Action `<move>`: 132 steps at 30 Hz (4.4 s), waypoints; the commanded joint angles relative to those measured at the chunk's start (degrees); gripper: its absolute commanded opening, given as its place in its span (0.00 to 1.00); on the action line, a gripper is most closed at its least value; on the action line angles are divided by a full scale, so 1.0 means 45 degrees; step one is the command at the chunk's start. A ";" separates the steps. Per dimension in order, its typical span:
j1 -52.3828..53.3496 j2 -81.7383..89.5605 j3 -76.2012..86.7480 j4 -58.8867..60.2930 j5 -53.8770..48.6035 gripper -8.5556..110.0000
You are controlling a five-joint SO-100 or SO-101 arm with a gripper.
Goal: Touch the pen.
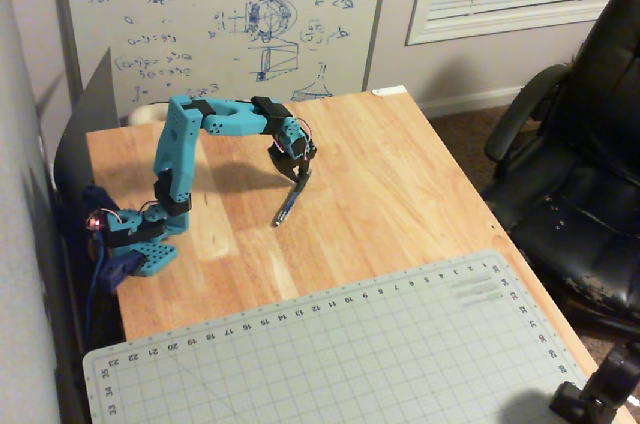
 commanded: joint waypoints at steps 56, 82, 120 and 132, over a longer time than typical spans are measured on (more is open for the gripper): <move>0.1113 1.5410 0.9004 0.3223 0.0020 0.08; 0.1152 0.0684 -0.3828 0.3223 -0.0098 0.08; 0.1113 -0.2070 -0.5000 0.3418 0.0078 0.08; 0.1152 -0.2070 -0.5039 0.3398 -0.0098 0.08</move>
